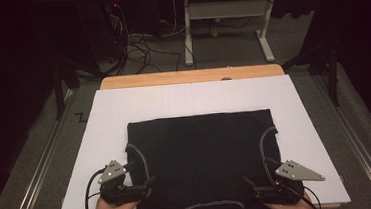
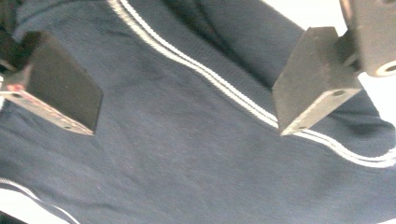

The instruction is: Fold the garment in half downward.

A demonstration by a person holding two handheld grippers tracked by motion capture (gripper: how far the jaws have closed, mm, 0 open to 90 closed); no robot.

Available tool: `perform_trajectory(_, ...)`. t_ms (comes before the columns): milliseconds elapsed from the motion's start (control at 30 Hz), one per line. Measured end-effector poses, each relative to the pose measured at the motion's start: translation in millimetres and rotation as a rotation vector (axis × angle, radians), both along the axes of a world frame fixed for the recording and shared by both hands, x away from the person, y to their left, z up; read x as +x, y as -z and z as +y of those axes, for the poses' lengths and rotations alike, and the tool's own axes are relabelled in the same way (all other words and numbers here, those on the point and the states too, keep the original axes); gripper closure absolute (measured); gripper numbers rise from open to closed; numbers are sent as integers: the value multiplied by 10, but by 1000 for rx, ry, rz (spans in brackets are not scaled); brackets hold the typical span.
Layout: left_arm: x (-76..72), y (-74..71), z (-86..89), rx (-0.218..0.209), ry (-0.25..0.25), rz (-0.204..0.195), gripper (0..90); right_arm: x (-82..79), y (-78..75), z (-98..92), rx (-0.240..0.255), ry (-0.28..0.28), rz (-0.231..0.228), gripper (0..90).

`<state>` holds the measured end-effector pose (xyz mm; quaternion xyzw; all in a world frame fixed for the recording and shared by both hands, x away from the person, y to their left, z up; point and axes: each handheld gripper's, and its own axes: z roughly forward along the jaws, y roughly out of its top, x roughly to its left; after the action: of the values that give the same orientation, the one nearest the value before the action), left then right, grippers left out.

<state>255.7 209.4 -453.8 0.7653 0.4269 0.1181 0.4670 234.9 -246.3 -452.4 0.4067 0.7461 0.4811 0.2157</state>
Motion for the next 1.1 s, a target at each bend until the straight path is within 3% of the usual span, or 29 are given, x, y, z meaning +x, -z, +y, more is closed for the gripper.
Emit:
perform_trajectory(67, 22, -12, 32, -4, -1, 5, 0, 8, -16, 2, 0, 10, -7, 0)
perform_trajectory(200, 34, -9, 83, -31, -12, 18, 0, 20, -32, 8, 0, 13, -16, 0)
perform_trajectory(267, 30, -36, 87, -15, -23, 3, 0, 33, -42, 9, -4, 17, -17, 0)
perform_trajectory(400, 65, -103, 130, -16, -44, -13, 0, 70, -98, 23, 42, 14, -23, 0)
perform_trajectory(567, 197, -144, 247, -32, -75, 5, 0, 128, -147, 80, 38, 14, -43, 0)
perform_trajectory(900, 543, -405, 300, -7, -85, -55, 0, 322, -279, 360, 7, -11, -57, 0)
perform_trajectory(1100, 803, -402, 300, -36, -71, -23, 0, 384, -281, 596, -9, -50, -56, 0)
